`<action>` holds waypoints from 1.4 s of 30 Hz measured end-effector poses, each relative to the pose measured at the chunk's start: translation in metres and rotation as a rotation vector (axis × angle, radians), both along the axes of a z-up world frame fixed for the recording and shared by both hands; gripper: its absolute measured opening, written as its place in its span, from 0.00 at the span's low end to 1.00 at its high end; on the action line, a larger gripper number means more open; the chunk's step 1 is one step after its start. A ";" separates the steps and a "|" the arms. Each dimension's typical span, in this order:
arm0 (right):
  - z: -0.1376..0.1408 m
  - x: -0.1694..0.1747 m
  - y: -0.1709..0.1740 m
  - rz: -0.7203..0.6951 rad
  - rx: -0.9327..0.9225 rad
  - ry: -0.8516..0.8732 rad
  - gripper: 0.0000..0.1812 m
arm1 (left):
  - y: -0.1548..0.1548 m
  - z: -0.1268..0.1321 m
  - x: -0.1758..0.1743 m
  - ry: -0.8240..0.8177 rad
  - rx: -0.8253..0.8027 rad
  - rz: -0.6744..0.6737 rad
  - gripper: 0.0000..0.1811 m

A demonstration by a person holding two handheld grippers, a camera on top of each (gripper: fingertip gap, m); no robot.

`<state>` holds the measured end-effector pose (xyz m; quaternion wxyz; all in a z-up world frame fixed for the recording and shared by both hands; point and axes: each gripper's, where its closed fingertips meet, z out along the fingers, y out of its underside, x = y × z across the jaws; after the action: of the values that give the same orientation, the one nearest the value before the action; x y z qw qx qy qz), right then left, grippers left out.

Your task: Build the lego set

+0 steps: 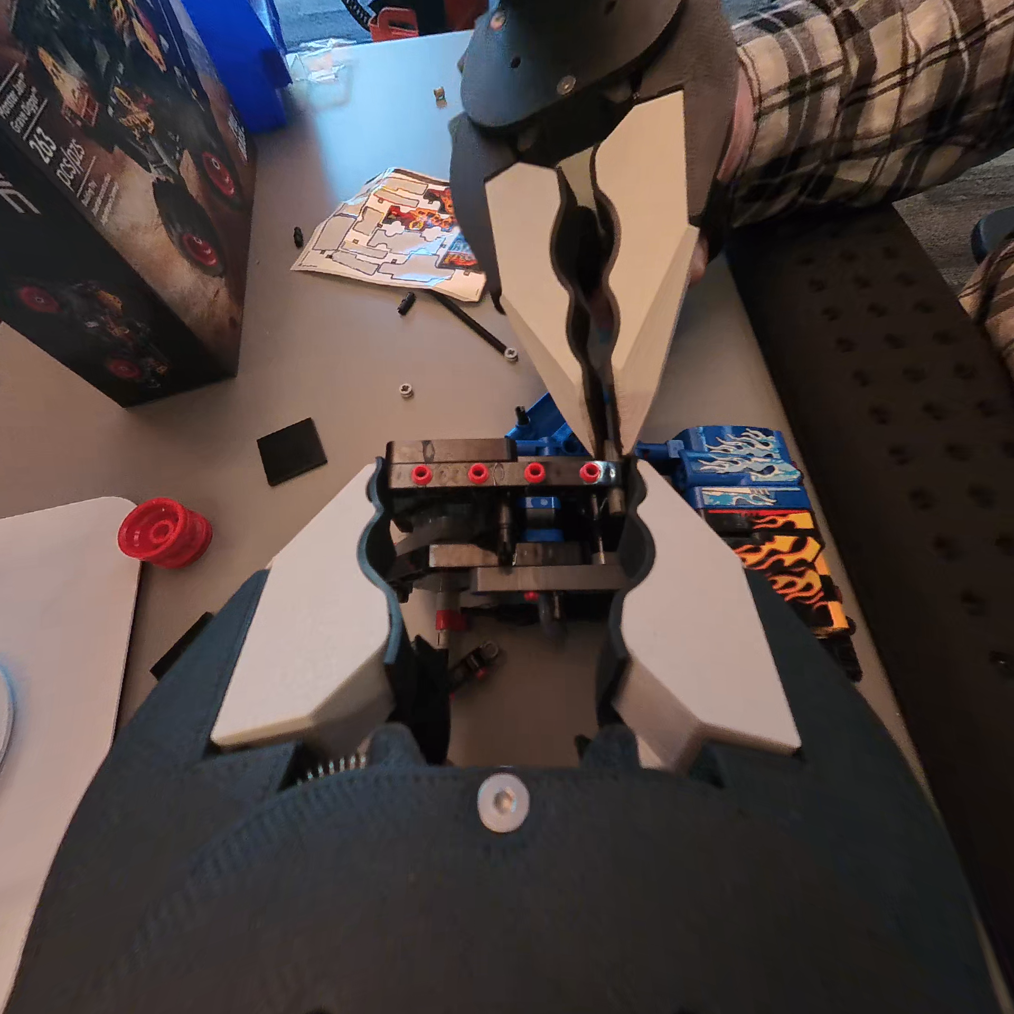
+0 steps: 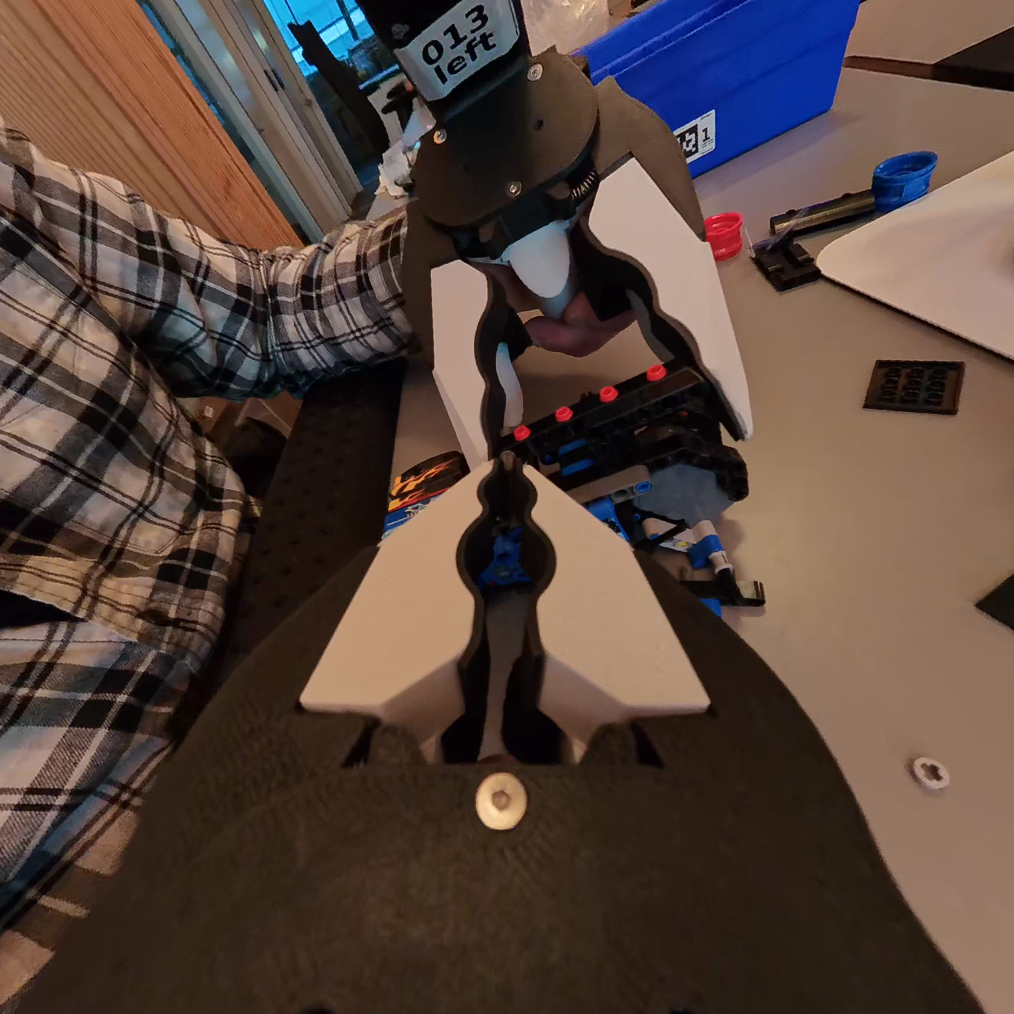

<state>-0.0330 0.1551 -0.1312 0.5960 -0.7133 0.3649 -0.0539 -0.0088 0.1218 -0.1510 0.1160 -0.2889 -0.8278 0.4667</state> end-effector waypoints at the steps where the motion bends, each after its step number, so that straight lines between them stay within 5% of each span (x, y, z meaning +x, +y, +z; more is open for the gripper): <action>1: 0.000 0.000 0.000 -0.003 -0.016 -0.013 0.01 | 0.001 0.000 0.000 0.002 -0.001 0.002 0.46; 18: -0.001 -0.016 -0.008 0.017 -0.001 -0.004 0.01 | 0.003 0.000 -0.007 0.006 -0.001 -0.019 0.45; 22: 0.001 -0.026 -0.050 -0.078 0.030 0.005 0.00 | 0.006 0.001 0.012 0.008 0.000 0.025 0.45; 24: -0.012 -0.030 -0.033 -0.036 -0.092 0.009 0.00 | 0.005 0.001 0.001 -0.005 0.012 -0.020 0.46; 34: -0.001 -0.003 -0.007 -0.046 -0.047 0.005 0.07 | 0.005 0.003 -0.002 -0.038 0.007 0.010 0.46; 42: 0.002 -0.004 0.004 0.003 -0.005 0.026 0.01 | 0.008 0.002 -0.004 -0.027 0.011 -0.012 0.46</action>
<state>-0.0374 0.1589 -0.1295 0.5896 -0.7159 0.3713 -0.0446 -0.0125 0.1294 -0.1487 0.1094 -0.2994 -0.8301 0.4575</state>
